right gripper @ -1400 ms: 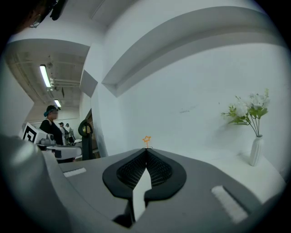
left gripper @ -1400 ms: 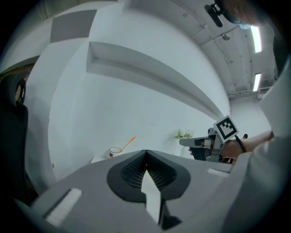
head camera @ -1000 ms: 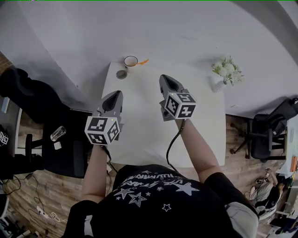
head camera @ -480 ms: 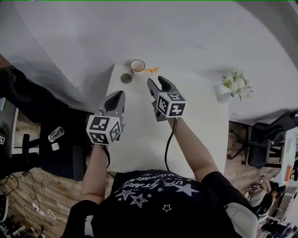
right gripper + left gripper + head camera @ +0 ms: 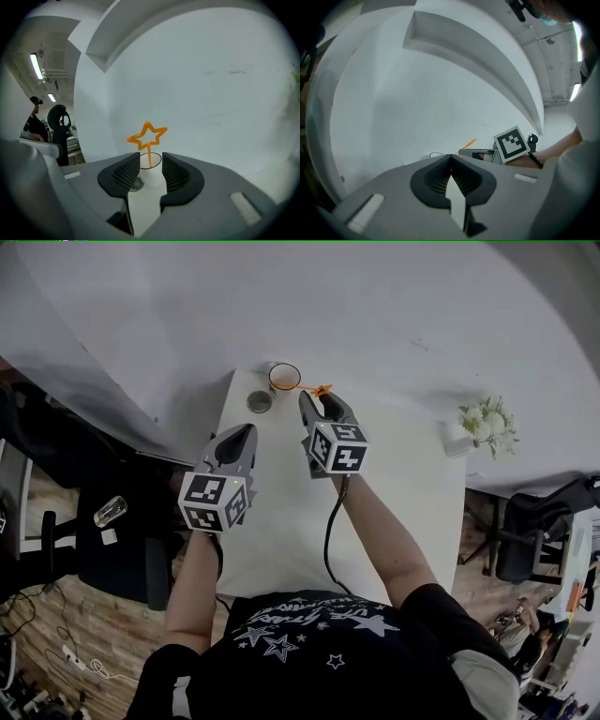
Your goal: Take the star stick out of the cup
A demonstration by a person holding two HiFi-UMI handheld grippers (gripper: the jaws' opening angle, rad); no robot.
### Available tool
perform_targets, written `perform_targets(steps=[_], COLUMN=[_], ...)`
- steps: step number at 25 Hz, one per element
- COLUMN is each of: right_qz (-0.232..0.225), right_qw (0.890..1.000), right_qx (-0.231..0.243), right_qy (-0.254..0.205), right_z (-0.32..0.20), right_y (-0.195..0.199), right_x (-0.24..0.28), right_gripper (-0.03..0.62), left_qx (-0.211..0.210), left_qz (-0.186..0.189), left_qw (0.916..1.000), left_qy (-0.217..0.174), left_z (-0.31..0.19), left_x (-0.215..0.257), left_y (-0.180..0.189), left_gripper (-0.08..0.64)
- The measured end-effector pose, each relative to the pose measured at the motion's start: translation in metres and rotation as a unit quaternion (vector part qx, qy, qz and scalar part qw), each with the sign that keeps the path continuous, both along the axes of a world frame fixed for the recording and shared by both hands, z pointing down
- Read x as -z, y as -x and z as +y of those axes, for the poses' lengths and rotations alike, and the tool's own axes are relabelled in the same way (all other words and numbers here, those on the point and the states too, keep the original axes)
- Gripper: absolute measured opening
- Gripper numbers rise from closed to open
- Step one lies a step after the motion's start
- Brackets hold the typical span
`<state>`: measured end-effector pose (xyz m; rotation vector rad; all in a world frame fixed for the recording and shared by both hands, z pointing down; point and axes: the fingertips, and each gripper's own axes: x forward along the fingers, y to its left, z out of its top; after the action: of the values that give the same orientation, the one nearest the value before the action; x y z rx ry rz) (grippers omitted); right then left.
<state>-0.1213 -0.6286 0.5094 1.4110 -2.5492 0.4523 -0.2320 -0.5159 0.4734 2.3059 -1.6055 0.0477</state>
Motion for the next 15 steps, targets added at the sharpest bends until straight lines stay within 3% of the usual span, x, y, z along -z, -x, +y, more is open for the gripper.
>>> perform_targets(steps=[8,13,15], right_qz=[0.001,0.0,-0.004], right_qw=[1.0,1.0,1.0], right_qx=[0.006,-0.003,-0.003], right_qy=[-0.004,-0.003,-0.001], right_z=[-0.0089,-0.0112,-0.0117], right_y=[0.0094,0.0096,0.0097], right_x=[-0.0028,-0.0038,-0.0034], right_gripper=[0.123,0.035,0.034], left_qx=[-0.003,-0.003,-0.004], left_qz=[0.005,0.006,0.007], left_qw=[1.0,0.9999,0.9999], left_qy=[0.006,0.009,0.009], left_z=[-0.0031,-0.0038,-0.0042], left_x=[-0.0063,-0.0081,-0.0085], left_y=[0.0011,0.0038,0.0039], left_gripper=[0.003,0.003,0.003])
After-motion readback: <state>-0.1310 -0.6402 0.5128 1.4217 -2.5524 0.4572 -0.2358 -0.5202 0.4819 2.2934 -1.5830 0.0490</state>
